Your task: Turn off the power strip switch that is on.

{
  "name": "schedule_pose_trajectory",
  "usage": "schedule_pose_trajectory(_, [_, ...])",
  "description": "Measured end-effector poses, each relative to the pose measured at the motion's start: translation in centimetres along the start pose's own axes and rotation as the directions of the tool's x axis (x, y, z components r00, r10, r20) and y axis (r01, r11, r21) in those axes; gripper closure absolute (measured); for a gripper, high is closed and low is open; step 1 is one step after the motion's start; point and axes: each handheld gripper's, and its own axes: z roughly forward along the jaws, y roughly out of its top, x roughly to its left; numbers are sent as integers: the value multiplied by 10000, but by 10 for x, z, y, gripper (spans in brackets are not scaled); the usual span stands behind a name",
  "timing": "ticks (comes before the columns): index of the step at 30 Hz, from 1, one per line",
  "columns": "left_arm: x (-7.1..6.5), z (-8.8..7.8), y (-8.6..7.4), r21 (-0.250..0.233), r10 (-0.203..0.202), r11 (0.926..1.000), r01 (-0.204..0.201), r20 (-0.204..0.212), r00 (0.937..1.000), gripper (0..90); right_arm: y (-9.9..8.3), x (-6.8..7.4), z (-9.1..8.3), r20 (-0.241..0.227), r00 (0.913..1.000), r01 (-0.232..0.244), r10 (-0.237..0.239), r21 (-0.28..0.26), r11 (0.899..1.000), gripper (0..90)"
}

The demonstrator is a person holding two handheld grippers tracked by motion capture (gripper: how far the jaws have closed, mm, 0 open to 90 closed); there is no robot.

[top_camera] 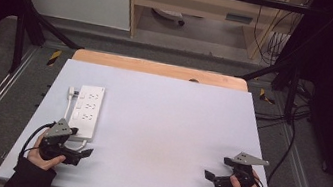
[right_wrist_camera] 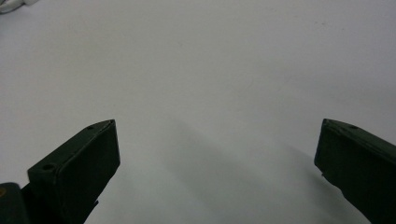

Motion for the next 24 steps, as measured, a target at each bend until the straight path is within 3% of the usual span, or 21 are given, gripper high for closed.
schedule_pose_trajectory(24, [2, -3, 1, 21, -53, 10000, 53, -195, 9998, 37, 0, 1, 0, 33, 10000, 17, -17, 47, 10000, 6])
